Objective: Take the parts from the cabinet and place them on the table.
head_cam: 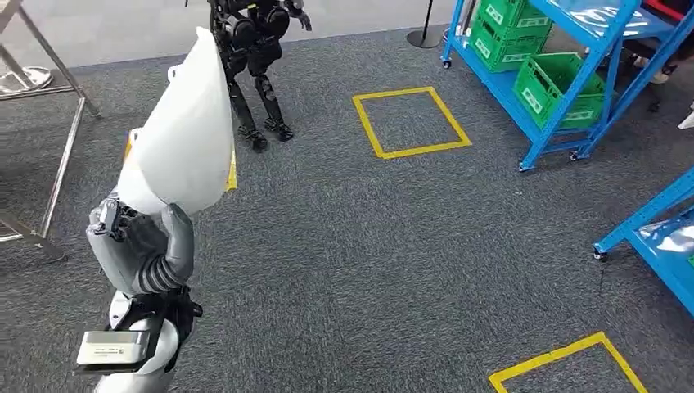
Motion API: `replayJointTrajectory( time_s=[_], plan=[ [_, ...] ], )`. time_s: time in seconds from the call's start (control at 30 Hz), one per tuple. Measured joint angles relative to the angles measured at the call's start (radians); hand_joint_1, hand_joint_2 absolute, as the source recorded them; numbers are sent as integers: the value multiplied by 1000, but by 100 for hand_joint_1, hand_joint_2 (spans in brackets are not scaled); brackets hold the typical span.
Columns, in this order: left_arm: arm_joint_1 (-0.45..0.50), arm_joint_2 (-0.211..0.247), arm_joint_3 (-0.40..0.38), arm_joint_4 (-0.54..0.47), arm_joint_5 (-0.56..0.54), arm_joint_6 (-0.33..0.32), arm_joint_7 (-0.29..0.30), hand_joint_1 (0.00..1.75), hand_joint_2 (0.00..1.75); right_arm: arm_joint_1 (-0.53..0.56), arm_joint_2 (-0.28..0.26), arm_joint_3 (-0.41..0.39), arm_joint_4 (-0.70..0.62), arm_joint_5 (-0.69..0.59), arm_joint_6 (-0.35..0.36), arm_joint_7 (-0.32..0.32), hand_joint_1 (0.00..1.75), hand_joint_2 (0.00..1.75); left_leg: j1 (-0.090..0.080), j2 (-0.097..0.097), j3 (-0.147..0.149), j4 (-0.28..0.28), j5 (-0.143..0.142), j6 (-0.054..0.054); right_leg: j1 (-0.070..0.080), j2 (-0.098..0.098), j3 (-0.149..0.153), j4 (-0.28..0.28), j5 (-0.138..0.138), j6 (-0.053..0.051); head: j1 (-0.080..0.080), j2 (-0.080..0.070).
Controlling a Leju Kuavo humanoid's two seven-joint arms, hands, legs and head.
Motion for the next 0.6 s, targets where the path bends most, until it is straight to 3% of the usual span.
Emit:
replayJointTrajectory(
  time_s=[0.07,0.1,0.17,0.23,0.27,0.3,0.33,0.4,0.43,0.47,0.5,0.57,0.6],
  plan=[
    [3,0,0,-4,-2,3,0,175,175,0,-2,0,0,1,1,0,0,0,0,-17,0,3,0,-1,2,21,85,-180,91,-12,0,0],
    [6,0,0,-7,-3,3,-1,175,175,0,-4,0,0,1,1,1,0,0,1,-23,-1,3,0,-4,4,49,110,-237,91,-15,0,0],
    [12,0,0,-9,-3,6,-2,175,175,-1,-5,0,0,1,3,1,0,0,0,-34,-3,0,2,-18,12,34,110,-243,97,-19,0,0],
    [22,0,0,-11,-5,7,-2,175,175,-3,-5,0,0,1,2,1,0,0,1,-45,-4,-8,7,-31,14,23,112,-247,102,-29,0,0],
    [24,0,0,-15,-5,7,-2,175,175,-2,-3,0,0,1,2,1,0,0,-1,-38,-8,1,3,-35,2,12,116,-260,112,-38,0,0],
    [24,2,0,-18,-6,9,-3,175,175,0,-3,0,0,2,2,2,0,0,-4,-1,-19,25,-15,-36,4,6,117,-263,113,-41,-1,0],
    [24,2,0,-19,-8,10,-4,175,175,1,-3,0,0,1,0,1,0,0,-3,21,-44,79,-53,-40,4,-1,117,-263,112,-48,-6,0],
    [32,2,-1,-19,-10,13,-4,175,175,2,-3,0,0,2,-1,2,0,0,2,35,-120,243,-132,-48,5,-19,116,-262,111,-50,-6,0],
    [36,2,-1,-19,-13,14,-4,175,175,3,-3,0,0,2,-2,2,0,0,5,36,-147,299,-147,-52,5,-28,115,-262,111,-50,-6,0],
    [39,3,-1,-19,-15,15,-4,175,175,3,-2,0,0,2,-2,2,0,0,8,38,-146,300,-135,-55,5,-36,115,-262,111,-50,-6,0],
    [40,5,-1,-19,-16,16,-4,175,175,2,-1,0,0,2,-2,2,0,0,10,41,-124,261,-107,-57,4,-44,115,-261,110,-48,-6,0],
    [40,6,-1,-20,-17,18,-4,175,175,2,2,0,0,2,-4,2,0,0,14,64,-23,74,-22,-61,0,-58,118,-256,105,-40,-6,0],
    [39,6,-1,-21,-17,18,-4,175,175,2,2,0,0,2,-4,2,0,0,15,100,14,-3,-18,-60,2,-64,119,-250,101,-33,-6,0]
  ],
)
